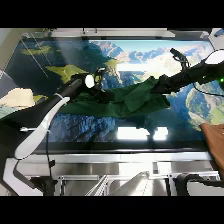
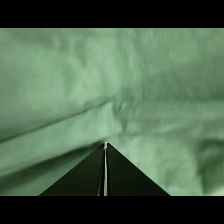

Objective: Fold the shirts.

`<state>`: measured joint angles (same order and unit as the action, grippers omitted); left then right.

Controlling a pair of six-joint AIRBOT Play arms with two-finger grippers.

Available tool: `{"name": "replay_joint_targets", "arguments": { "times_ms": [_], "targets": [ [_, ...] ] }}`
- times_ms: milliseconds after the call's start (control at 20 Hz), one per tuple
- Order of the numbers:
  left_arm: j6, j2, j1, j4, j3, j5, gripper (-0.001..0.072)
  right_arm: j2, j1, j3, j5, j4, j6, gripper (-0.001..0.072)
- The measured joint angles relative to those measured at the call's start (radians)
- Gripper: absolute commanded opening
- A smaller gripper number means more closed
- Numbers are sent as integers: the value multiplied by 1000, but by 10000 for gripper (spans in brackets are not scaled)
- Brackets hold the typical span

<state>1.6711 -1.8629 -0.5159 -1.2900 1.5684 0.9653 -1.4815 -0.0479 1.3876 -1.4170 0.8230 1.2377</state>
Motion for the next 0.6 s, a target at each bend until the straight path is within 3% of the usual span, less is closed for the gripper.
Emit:
{"name": "replay_joint_targets", "arguments": {
  "times_ms": [600],
  "targets": [
    [54,-137,-65,6,225,34,4,87,74,10,-13,-209,16,25]
  ]
}}
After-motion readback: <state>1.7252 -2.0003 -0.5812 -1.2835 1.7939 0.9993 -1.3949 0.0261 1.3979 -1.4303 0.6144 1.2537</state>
